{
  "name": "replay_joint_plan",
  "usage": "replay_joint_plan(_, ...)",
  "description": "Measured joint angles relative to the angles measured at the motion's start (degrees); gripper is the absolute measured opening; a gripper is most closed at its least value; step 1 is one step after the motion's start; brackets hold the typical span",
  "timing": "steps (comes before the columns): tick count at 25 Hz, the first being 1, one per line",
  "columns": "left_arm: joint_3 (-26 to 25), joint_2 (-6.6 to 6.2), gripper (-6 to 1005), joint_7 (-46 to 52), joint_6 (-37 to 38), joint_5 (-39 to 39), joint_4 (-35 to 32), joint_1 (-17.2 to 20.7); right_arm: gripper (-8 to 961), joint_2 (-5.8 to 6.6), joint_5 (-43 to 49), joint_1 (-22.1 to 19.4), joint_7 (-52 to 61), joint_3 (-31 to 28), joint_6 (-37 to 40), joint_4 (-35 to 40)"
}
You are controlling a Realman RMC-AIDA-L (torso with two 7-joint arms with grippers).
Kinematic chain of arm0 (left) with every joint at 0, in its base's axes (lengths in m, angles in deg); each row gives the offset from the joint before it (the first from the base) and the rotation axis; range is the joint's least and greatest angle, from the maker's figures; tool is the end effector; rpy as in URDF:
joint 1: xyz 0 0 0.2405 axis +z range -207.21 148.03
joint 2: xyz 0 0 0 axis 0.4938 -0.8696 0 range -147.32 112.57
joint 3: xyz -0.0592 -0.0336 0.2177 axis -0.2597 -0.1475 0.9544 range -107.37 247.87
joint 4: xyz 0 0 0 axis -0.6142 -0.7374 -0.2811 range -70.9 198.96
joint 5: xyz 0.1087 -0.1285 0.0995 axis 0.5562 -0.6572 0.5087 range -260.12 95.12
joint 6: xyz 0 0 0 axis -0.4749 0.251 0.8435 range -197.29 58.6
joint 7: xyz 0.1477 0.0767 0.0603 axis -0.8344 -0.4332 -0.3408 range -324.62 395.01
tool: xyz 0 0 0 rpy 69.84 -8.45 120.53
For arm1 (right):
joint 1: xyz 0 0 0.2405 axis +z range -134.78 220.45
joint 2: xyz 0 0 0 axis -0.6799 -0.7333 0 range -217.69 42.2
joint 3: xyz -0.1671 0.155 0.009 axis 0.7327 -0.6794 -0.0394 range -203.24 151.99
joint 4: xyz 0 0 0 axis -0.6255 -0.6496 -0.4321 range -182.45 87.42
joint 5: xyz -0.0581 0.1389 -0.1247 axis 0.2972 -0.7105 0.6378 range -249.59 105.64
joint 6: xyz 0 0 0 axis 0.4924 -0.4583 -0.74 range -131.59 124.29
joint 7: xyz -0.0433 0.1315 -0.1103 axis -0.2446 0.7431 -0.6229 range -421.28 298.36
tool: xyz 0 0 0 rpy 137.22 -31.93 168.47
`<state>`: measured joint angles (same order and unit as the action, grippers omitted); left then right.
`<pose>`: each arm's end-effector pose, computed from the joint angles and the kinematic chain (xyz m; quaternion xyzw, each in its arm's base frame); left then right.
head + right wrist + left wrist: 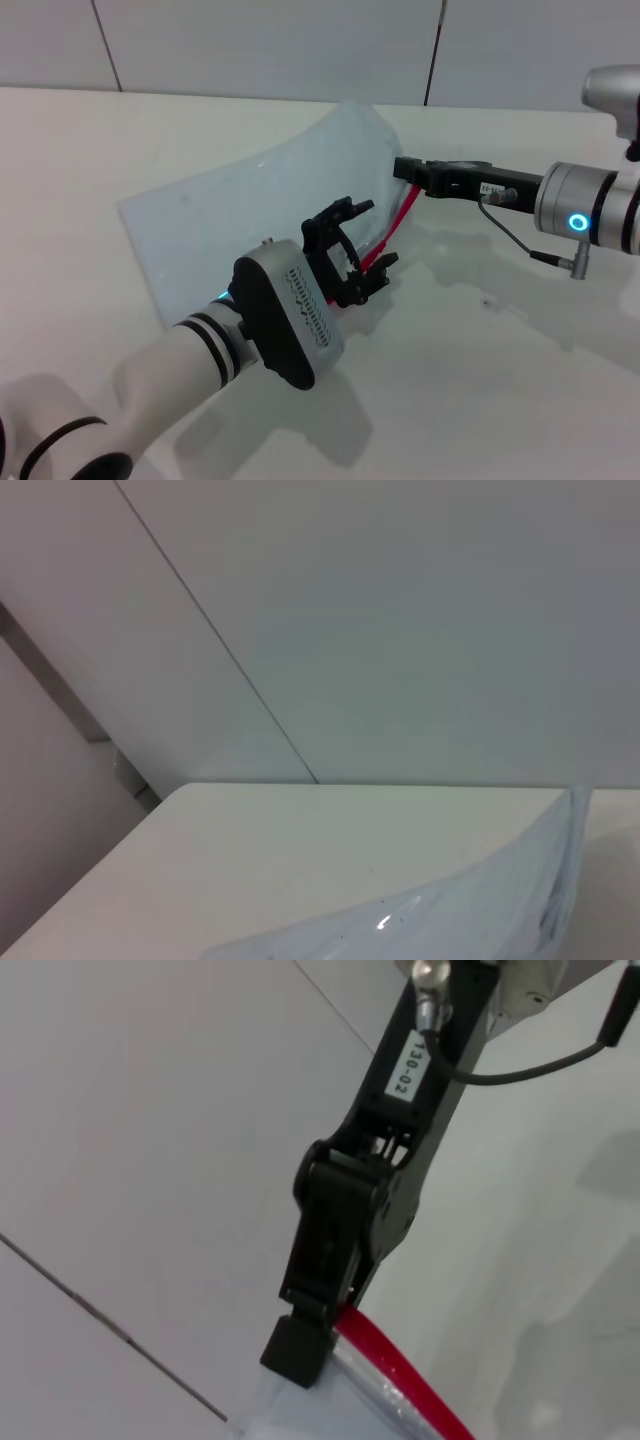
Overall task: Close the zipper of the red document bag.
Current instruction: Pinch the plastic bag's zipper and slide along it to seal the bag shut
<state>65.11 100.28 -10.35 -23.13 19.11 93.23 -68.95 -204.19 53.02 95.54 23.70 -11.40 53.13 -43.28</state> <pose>-0.1891 0.3369 -0.1351 -0.8847 0.1338 -0.0754 0.4402 0.1796 0.4044 -0.0752 -0.8527 0.4097 0.2608 0.1923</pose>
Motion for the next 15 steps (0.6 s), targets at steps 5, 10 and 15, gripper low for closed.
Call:
replay_joint_plan(5, 0.05, -0.04, 662, -1.56, 0.04, 0.4, -0.09, -0.11, 67, 0.0, 0.11, 0.19, 0.0, 0.12, 0.02, -0.07)
replay_joint_plan(10, -0.1, -0.12, 665, -2.06, 0.26, 0.43, -0.34, -0.32, 68, 0.0, 0.3, 0.35, -0.03, 0.19, 0.13, -0.47)
replay_joint_plan(15, -0.22, -0.05, 668, -2.27, 1.58, 0.43, -0.81, -0.08, 66, 0.0, 0.43, 0.45, -0.2, 0.19, 0.16, -0.86)
